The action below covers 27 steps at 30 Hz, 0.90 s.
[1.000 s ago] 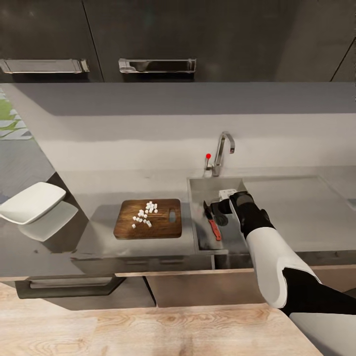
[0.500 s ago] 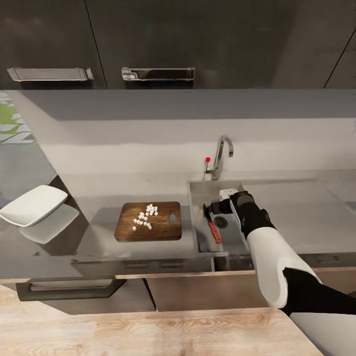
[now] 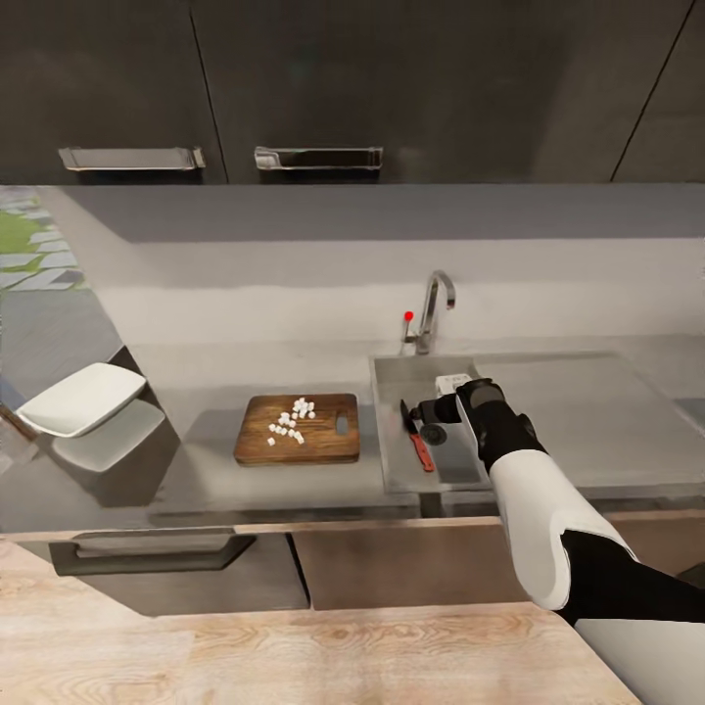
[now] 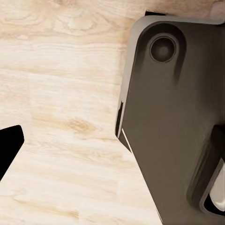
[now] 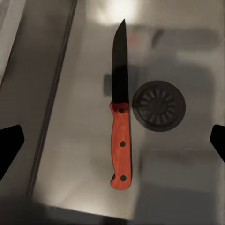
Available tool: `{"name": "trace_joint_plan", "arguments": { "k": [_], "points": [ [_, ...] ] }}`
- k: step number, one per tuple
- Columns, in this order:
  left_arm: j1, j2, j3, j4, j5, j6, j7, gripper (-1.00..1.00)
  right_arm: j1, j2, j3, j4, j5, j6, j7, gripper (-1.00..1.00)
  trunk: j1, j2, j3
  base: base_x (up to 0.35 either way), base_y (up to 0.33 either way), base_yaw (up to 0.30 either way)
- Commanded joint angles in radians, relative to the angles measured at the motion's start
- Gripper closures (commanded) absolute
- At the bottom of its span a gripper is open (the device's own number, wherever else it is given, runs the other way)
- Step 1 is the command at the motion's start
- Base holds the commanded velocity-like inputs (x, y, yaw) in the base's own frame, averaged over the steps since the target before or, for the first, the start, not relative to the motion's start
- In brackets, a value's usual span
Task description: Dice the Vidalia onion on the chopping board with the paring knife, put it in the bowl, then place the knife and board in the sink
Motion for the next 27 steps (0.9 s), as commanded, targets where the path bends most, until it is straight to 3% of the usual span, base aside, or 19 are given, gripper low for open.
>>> {"name": "trace_joint_plan", "arguments": {
  "k": [1, 12, 27],
  "points": [
    [-0.002, 0.000, -0.008, 0.004, 0.006, -0.007, 0.001, -1.00, -0.001, 0.001, -0.007, -0.001, 0.011, 0.002, 0.008, -1.00, 0.000, -0.002, 0.000, -0.045, 0.000, 0.000],
    [-0.002, -0.001, -0.009, 0.004, 0.005, -0.007, 0.000, -1.00, -0.001, 0.001, -0.007, -0.002, 0.011, 0.002, 0.008, -1.00, 0.000, -0.002, 0.017, -0.093, 0.032, 0.000],
    [-0.002, -0.001, -0.008, 0.004, 0.006, -0.007, 0.000, -1.00, -0.001, 0.001, -0.007, -0.003, 0.011, 0.002, 0.008, -1.00, 0.000, -0.002, 0.041, -0.005, 0.002, 0.000]
  ]
}}
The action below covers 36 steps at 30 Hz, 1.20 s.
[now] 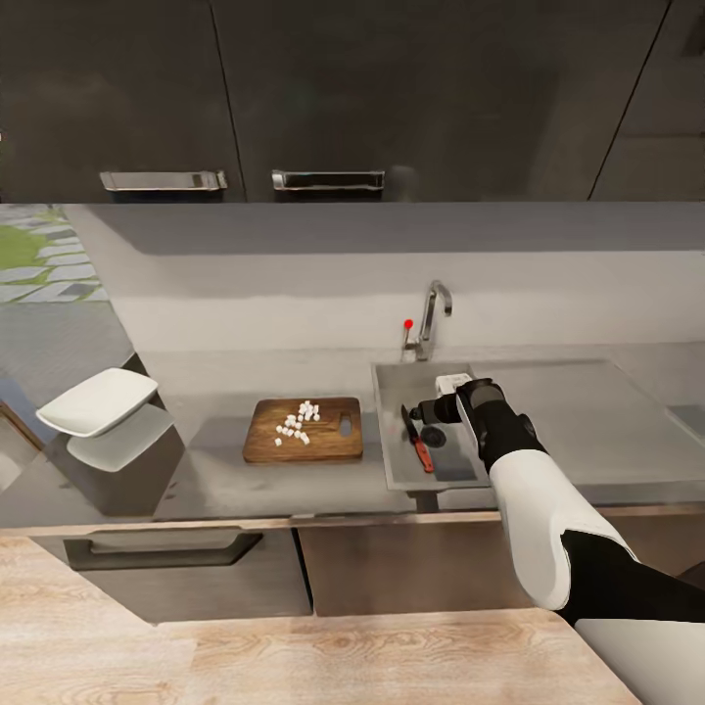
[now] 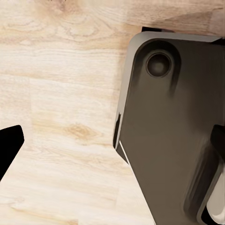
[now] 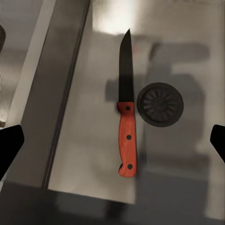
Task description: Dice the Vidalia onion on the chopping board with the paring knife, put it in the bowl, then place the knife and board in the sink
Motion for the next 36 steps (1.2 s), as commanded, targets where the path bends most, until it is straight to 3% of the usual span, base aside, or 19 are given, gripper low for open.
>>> {"name": "trace_joint_plan", "arguments": {
  "k": [1, 9, 22, 36],
  "points": [
    [-0.002, 0.000, -0.008, 0.004, 0.005, -0.006, 0.001, -1.00, -0.001, 0.001, -0.007, -0.001, 0.011, 0.002, 0.008, -1.00, 0.001, -0.002, 0.000, 0.000, 0.000, 0.000],
    [-0.002, 0.000, -0.009, 0.004, 0.006, -0.006, 0.001, -1.00, -0.001, 0.001, -0.007, -0.001, 0.011, 0.002, 0.008, -1.00, 0.001, -0.002, 0.012, 0.004, 0.026, 0.000],
    [-0.002, 0.000, -0.009, 0.004, 0.006, -0.006, 0.001, -1.00, -0.001, 0.001, -0.007, 0.000, 0.011, 0.002, 0.010, -1.00, 0.001, -0.002, 0.033, 0.065, 0.229, 0.000],
    [-0.002, 0.000, -0.009, 0.004, 0.006, -0.006, 0.002, -1.00, -0.001, 0.001, -0.007, 0.000, 0.011, 0.002, 0.010, -1.00, 0.001, -0.002, 0.052, -0.074, 0.032, 0.000]
  ]
}}
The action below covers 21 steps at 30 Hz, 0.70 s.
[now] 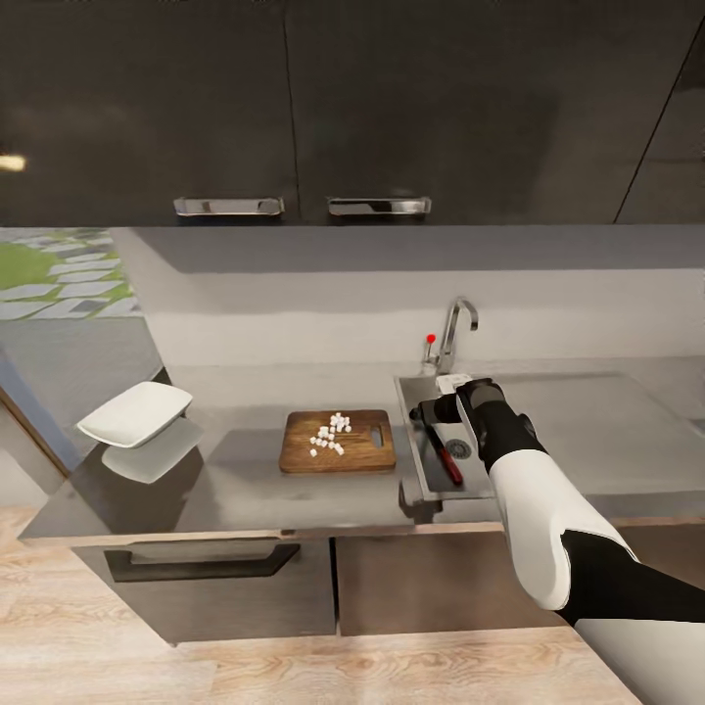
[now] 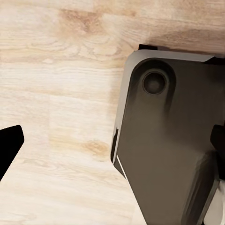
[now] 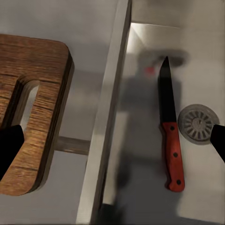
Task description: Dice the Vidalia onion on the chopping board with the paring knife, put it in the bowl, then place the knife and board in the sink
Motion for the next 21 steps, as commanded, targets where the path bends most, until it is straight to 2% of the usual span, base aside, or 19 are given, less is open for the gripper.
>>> {"name": "trace_joint_plan", "arguments": {
  "k": [1, 6, 14, 21],
  "points": [
    [-0.002, 0.000, -0.008, 0.004, 0.006, -0.006, 0.001, -1.00, -0.001, 0.001, -0.007, -0.001, 0.011, 0.002, 0.008, -1.00, 0.001, -0.002, -0.002, -0.015, 0.006, 0.000],
    [-0.002, 0.000, -0.009, 0.004, 0.006, -0.005, 0.001, -1.00, -0.001, 0.002, -0.007, -0.001, 0.011, 0.002, 0.008, -1.00, 0.001, -0.002, -0.002, 0.009, 0.013, 0.000],
    [-0.002, 0.000, -0.008, 0.004, 0.006, -0.005, 0.001, -1.00, -0.001, 0.003, -0.007, -0.001, 0.011, 0.002, 0.008, -1.00, 0.001, -0.002, -0.002, 0.224, 0.093, 0.000],
    [-0.002, 0.000, -0.008, 0.004, 0.006, -0.005, 0.001, -1.00, -0.001, 0.003, -0.007, -0.001, 0.011, 0.002, 0.008, -1.00, 0.001, -0.002, -0.003, 0.037, 0.004, 0.000]
  ]
}}
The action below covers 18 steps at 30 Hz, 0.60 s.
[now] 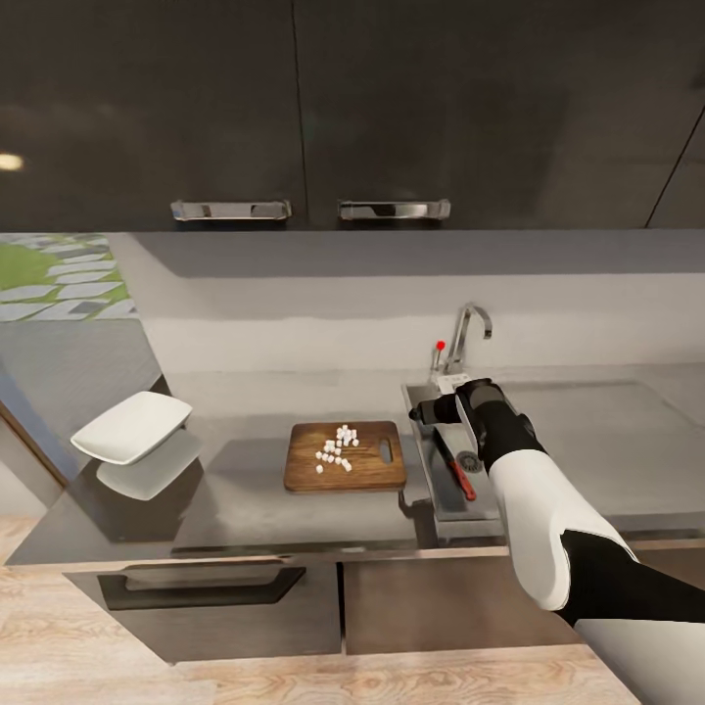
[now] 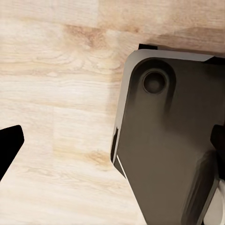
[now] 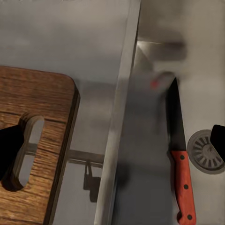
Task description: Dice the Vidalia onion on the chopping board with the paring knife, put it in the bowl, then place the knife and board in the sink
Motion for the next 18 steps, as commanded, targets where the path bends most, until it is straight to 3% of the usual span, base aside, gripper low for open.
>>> {"name": "trace_joint_plan", "arguments": {
  "k": [1, 18],
  "points": [
    [-0.002, 0.000, -0.008, 0.004, 0.006, -0.006, 0.001, -1.00, -0.001, 0.001, -0.007, -0.001, 0.011, 0.002, 0.008, -1.00, 0.001, -0.002, -0.003, 0.003, 0.000, 0.000],
    [-0.002, 0.000, -0.009, 0.004, 0.006, -0.006, 0.001, -1.00, -0.001, 0.001, -0.006, -0.001, 0.011, 0.002, 0.008, -1.00, 0.001, -0.002, -0.014, 0.000, 0.000, 0.000]
  ]
}}
